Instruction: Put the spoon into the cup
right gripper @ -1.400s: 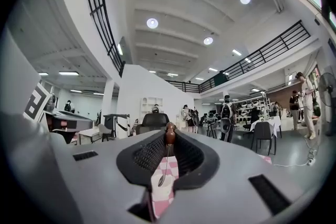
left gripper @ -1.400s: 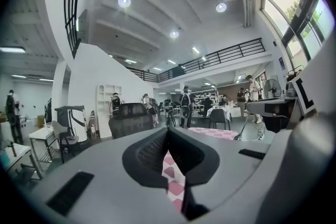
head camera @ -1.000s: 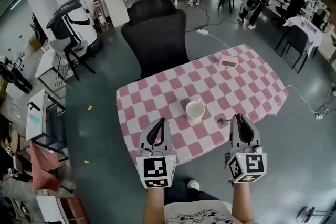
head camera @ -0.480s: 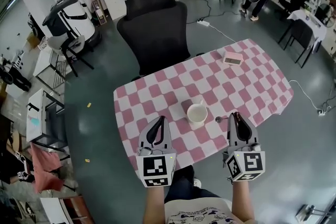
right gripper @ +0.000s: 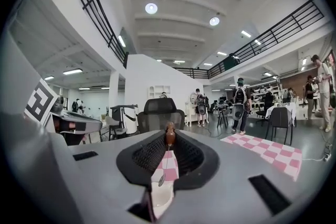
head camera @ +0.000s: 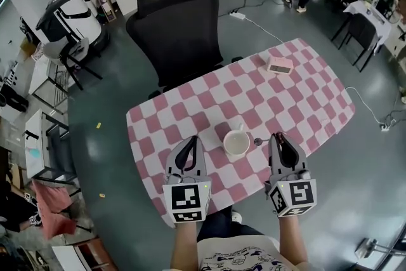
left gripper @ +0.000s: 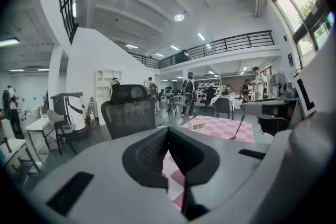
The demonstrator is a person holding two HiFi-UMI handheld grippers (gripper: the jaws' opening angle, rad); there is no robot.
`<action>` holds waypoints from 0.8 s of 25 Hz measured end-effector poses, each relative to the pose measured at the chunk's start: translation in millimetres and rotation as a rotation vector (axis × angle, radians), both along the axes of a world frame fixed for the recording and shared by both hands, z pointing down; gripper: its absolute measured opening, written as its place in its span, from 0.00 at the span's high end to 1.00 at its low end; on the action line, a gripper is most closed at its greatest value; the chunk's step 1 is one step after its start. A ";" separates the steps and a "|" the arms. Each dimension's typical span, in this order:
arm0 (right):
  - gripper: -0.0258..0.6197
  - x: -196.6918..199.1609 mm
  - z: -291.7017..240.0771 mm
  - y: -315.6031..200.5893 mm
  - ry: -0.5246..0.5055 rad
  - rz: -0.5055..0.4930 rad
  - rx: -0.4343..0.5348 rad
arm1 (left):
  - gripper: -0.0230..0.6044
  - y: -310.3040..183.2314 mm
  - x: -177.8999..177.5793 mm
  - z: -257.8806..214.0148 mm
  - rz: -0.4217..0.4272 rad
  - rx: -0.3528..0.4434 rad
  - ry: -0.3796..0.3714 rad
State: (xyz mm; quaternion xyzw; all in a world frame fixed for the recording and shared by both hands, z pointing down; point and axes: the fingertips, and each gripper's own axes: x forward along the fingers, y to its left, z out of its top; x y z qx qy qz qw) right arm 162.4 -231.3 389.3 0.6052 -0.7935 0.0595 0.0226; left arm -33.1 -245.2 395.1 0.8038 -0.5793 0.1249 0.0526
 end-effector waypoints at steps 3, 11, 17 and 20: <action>0.88 -7.1 14.8 -15.9 0.003 -0.008 -0.032 | 0.94 -15.3 -2.2 12.0 0.009 -0.025 -0.002; 0.88 -23.6 58.4 -47.5 0.018 -0.029 -0.118 | 0.94 -46.5 -9.8 50.0 0.026 -0.091 0.000; 0.88 -31.4 92.6 -65.9 0.024 -0.035 -0.177 | 0.94 -63.1 -13.6 80.3 0.036 -0.141 0.006; 0.88 -34.9 109.1 -73.2 0.032 -0.044 -0.201 | 0.94 -69.6 -12.5 95.2 0.044 -0.164 0.006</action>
